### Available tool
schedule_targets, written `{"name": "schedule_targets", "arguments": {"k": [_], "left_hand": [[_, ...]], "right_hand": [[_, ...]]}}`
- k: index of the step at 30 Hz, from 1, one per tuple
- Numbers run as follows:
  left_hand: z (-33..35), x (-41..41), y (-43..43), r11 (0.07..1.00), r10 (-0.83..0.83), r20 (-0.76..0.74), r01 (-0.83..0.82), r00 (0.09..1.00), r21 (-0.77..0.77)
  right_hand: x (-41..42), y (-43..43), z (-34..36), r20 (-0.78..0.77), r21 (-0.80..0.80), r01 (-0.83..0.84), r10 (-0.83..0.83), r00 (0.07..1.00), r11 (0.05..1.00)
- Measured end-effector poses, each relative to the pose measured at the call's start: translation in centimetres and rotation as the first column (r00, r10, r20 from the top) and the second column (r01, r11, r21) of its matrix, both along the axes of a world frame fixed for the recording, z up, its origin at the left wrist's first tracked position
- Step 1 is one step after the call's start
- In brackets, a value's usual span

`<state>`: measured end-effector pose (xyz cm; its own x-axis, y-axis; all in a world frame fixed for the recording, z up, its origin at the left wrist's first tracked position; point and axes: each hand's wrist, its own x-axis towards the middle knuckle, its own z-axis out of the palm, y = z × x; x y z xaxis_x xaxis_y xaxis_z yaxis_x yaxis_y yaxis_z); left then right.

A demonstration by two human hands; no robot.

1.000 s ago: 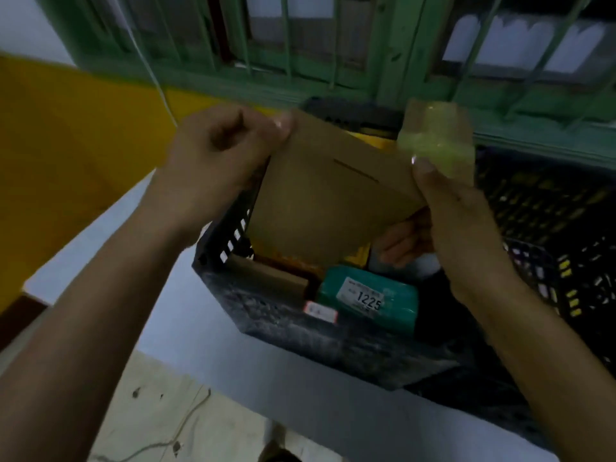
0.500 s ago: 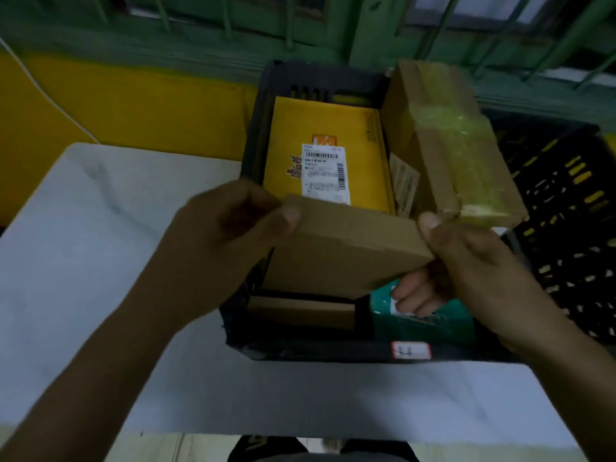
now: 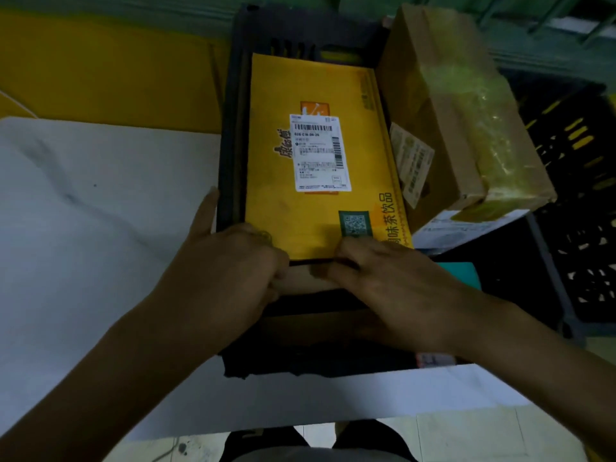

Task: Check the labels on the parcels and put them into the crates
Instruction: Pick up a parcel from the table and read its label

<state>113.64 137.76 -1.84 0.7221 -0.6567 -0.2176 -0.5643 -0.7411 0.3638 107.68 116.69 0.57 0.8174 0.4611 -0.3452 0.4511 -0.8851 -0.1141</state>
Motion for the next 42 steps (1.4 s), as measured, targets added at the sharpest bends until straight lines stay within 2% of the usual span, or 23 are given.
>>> {"name": "schedule_targets", "arguments": {"k": [3,5,7,10,11,13,15,17,19,22,23,26,27,29,32,34,36,37,40,42], "left_hand": [[0.2,0.1,0.0,0.997,-0.072,0.193,0.078,0.979,-0.024],[1.1,0.2,-0.1,0.998,-0.046,0.233,0.056,0.971,-0.036],[1.5,0.4,-0.3,0.998,-0.019,0.205,0.029,0.979,-0.048],[1.6,0.6,-0.6,0.992,0.024,0.187,0.0,0.982,-0.126],[1.6,0.8,-0.5,0.988,0.041,0.176,-0.013,0.984,-0.154],[1.8,1.1,-0.4,0.981,0.069,0.162,-0.037,0.984,-0.192],[1.9,1.4,-0.4,0.974,0.082,0.157,-0.045,0.984,-0.224],[2.1,1.3,-0.5,0.969,0.094,0.14,-0.058,0.986,-0.241],[2.0,1.2,-0.5,0.973,0.083,0.13,-0.052,0.988,-0.226],[2.1,1.0,-0.4,0.992,0.034,0.131,-0.017,0.991,-0.127],[2.0,1.0,-0.3,0.997,0.005,0.147,0.007,0.989,-0.08],[2.2,1.0,-0.2,0.998,-0.045,0.162,0.052,0.986,-0.04],[2.1,1.0,-0.1,0.999,-0.042,0.172,0.045,0.984,-0.013],[2.0,1.1,0.0,0.999,-0.033,0.172,0.038,0.985,-0.023],[2.4,1.4,-0.4,0.984,0.027,0.163,0.003,0.986,-0.179],[2.7,1.5,-0.8,0.973,0.046,0.215,0.005,0.976,-0.23],[3.4,1.3,-1.7,0.96,0.074,0.259,0.001,0.963,-0.28],[3.9,1.0,-2.4,0.952,0.079,0.269,0.007,0.96,-0.307],[5.4,-0.6,-5.2,0.912,0.063,0.215,0.032,0.975,-0.408],[6.3,-2.3,-7.7,0.89,0.031,0.168,0.05,0.985,-0.452]], "right_hand": [[0.2,0.6,-0.4,0.122,-0.127,-0.135,0.151,0.981,0.983],[0.5,1.4,-0.6,0.182,-0.167,-0.183,0.213,0.96,0.969],[1.0,1.8,-0.5,0.199,-0.144,-0.186,0.213,0.957,0.972],[1.5,1.3,-0.4,-0.008,0.053,-0.096,0.097,0.995,0.994],[1.4,1.3,-0.6,-0.031,0.045,-0.088,0.09,0.995,0.995],[0.8,1.6,-1.2,0.074,-0.044,-0.136,0.139,0.988,0.99],[0.6,1.6,-1.6,0.119,-0.039,-0.165,0.168,0.979,0.986],[0.9,1.6,-1.7,0.073,0.02,-0.202,0.2,0.977,0.979],[1.2,1.6,-1.9,0.042,-0.015,-0.24,0.241,0.97,0.971],[1.6,1.4,-2.2,-0.014,0.003,-0.259,0.259,0.966,0.966],[1.8,1.1,-2.2,-0.074,0.033,-0.236,0.238,0.969,0.971],[1.9,0.1,-1.9,-0.328,0.314,-0.011,0.119,0.937,0.949],[1.6,-0.2,-1.9,-0.339,0.358,0.022,0.108,0.935,0.933],[1.0,-0.4,-2.2,-0.236,0.36,0.001,0.09,0.967,0.933],[0.1,-0.3,-2.4,-0.053,0.375,-0.025,0.049,0.997,0.927],[-0.2,-0.5,-2.2,-0.016,0.419,-0.006,0.015,1.0,0.908],[-0.7,-1.5,-1.4,-0.04,0.532,0.098,-0.091,0.995,0.841],[-1.1,-2.1,-0.8,-0.059,0.61,0.171,-0.17,0.984,0.774],[-3.0,-4.5,1.1,-0.094,0.82,0.313,-0.426,0.9,0.479],[-5.2,-6.1,2.2,-0.1,0.903,0.317,-0.575,0.812,0.291]]}}
